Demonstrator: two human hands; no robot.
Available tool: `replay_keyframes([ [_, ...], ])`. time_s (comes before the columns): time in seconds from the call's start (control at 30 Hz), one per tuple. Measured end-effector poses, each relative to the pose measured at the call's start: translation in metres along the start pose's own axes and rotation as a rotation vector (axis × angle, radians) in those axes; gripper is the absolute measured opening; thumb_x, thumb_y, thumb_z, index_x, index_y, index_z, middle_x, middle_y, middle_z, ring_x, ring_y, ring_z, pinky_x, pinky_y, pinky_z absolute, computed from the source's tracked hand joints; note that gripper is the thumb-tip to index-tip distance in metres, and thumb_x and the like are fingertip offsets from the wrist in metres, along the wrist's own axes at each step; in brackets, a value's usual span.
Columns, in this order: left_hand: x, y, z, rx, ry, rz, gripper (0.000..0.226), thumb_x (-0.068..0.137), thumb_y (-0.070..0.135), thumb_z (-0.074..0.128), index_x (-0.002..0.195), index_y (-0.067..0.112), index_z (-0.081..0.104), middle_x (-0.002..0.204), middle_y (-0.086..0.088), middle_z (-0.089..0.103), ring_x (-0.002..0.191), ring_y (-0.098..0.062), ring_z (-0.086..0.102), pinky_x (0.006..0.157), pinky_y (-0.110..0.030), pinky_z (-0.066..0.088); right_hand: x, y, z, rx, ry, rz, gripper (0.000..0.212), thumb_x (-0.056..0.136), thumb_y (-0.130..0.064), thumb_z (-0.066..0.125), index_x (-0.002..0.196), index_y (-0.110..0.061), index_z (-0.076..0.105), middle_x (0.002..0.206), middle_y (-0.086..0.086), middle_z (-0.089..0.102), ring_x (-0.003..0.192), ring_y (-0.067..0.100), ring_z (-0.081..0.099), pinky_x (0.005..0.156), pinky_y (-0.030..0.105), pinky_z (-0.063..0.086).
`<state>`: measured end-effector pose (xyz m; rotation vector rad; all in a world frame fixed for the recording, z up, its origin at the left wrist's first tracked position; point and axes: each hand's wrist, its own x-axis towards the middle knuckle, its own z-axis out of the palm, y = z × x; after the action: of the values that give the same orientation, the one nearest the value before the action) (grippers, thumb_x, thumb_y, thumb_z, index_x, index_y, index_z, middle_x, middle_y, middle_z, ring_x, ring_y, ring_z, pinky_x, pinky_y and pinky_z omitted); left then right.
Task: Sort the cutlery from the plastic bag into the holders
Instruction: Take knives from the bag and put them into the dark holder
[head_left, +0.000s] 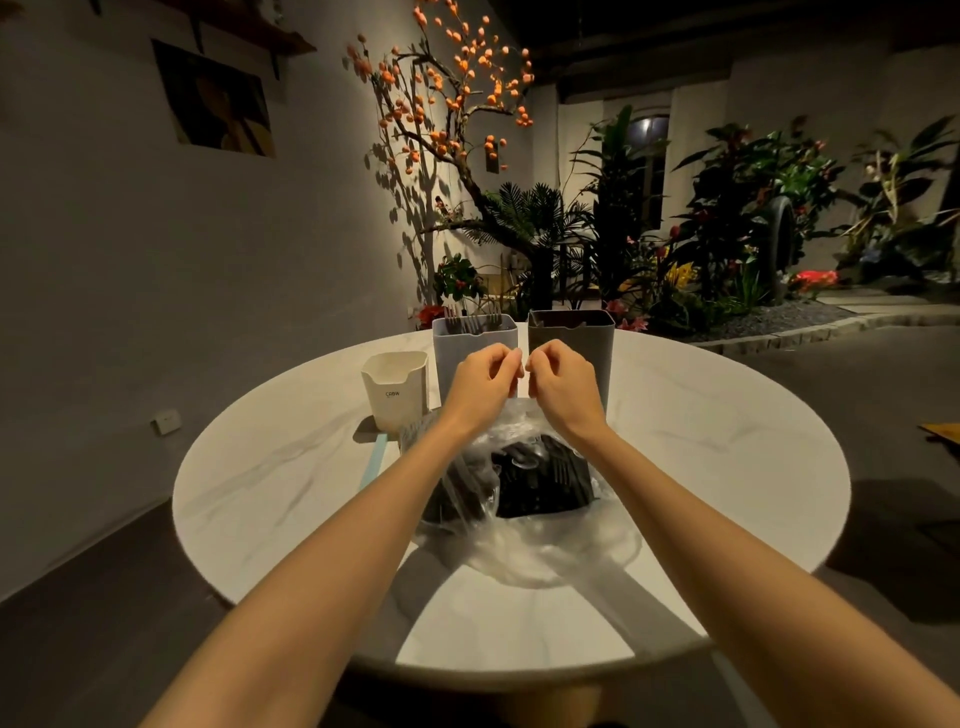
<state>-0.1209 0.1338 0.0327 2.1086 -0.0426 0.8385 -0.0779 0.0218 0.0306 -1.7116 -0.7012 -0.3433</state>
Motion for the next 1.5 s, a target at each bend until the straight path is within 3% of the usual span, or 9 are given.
replay_keyframes([
  [0.23,-0.026,-0.003,0.003,0.119,0.057,0.047,0.031,0.099,0.03,0.051,0.075,0.018,0.065,0.053,0.004,0.063,0.043,-0.003,0.053,0.058,-0.031,0.051,-0.02,0.01,-0.011,-0.096,-0.029,0.019,0.033,0.094,-0.015,0.047,0.063,-0.01,0.056,0.057,0.001,0.053,0.057,0.017,0.05,0.059,0.035,0.045],
  [0.37,-0.036,-0.007,0.006,0.23,-0.004,0.09,0.029,0.099,0.031,0.051,0.077,0.021,0.066,0.063,0.001,0.068,0.049,-0.005,0.06,0.061,-0.031,0.057,-0.029,0.02,-0.019,-0.343,-0.153,0.098,0.042,0.094,-0.027,0.046,0.062,-0.006,0.065,0.056,0.003,0.059,0.057,0.021,0.057,0.064,0.038,0.053],
  [0.53,-0.038,-0.013,0.013,0.351,-0.084,0.091,0.031,0.1,0.034,0.048,0.088,0.02,0.073,0.08,0.004,0.073,0.071,-0.008,0.067,0.07,-0.027,0.057,-0.029,0.028,-0.027,-0.645,-0.171,0.179,0.036,0.094,-0.025,0.046,0.061,-0.014,0.053,0.059,0.003,0.051,0.057,0.02,0.049,0.052,0.025,0.037],
  [0.7,-0.034,-0.014,0.022,0.384,-0.179,0.077,0.034,0.102,0.029,0.042,0.099,0.016,0.073,0.099,0.003,0.073,0.088,-0.01,0.065,0.081,-0.029,0.054,-0.025,0.035,-0.035,-0.829,-0.166,0.23,0.018,0.093,-0.019,0.046,0.081,-0.011,0.056,0.083,0.009,0.058,0.076,0.027,0.055,0.063,0.03,0.043],
  [0.8,-0.03,-0.017,0.029,0.381,-0.2,0.096,0.034,0.103,0.023,0.04,0.101,0.012,0.071,0.1,0.0,0.072,0.091,-0.013,0.063,0.084,-0.031,0.051,-0.027,0.035,-0.034,-0.922,-0.17,0.231,0.022,0.095,-0.015,0.045,0.105,-0.008,0.063,0.108,0.013,0.061,0.102,0.029,0.055,0.074,0.035,0.045],
  [0.97,-0.028,-0.027,0.038,0.347,-0.219,0.029,0.035,0.104,0.023,0.035,0.112,0.01,0.066,0.105,-0.005,0.07,0.1,-0.018,0.062,0.095,-0.039,0.047,-0.031,0.046,-0.036,-0.972,-0.118,0.176,0.022,0.095,-0.018,0.05,0.11,-0.01,0.066,0.11,0.01,0.063,0.099,0.027,0.057,0.068,0.03,0.041],
  [1.13,-0.025,-0.033,0.041,0.35,-0.218,-0.016,0.034,0.104,0.025,0.032,0.105,0.016,0.064,0.097,-0.002,0.071,0.096,-0.019,0.062,0.099,-0.045,0.042,-0.035,0.049,-0.034,-0.638,-0.225,-0.104,0.027,0.094,-0.012,0.049,0.099,-0.013,0.075,0.096,0.005,0.072,0.083,0.021,0.063,0.078,0.033,0.053],
  [1.33,-0.021,-0.027,0.042,0.535,-0.282,-0.05,0.039,0.105,0.027,0.025,0.118,0.015,0.061,0.123,-0.003,0.061,0.117,-0.022,0.05,0.105,-0.042,0.029,-0.034,0.052,-0.035,-0.917,-0.25,0.197,0.023,0.09,-0.011,0.051,0.108,-0.01,0.066,0.105,0.01,0.066,0.081,0.026,0.057,0.067,0.03,0.044],
  [1.5,-0.02,-0.034,0.044,0.47,-0.298,-0.042,0.036,0.105,0.025,0.028,0.132,0.02,0.051,0.137,-0.002,0.054,0.129,-0.02,0.042,0.111,-0.043,0.027,-0.033,0.047,-0.025,-0.979,-0.251,0.242,0.029,0.097,-0.029,0.045,0.112,-0.012,0.064,0.113,0.008,0.065,0.099,0.026,0.061,0.079,0.032,0.049],
])
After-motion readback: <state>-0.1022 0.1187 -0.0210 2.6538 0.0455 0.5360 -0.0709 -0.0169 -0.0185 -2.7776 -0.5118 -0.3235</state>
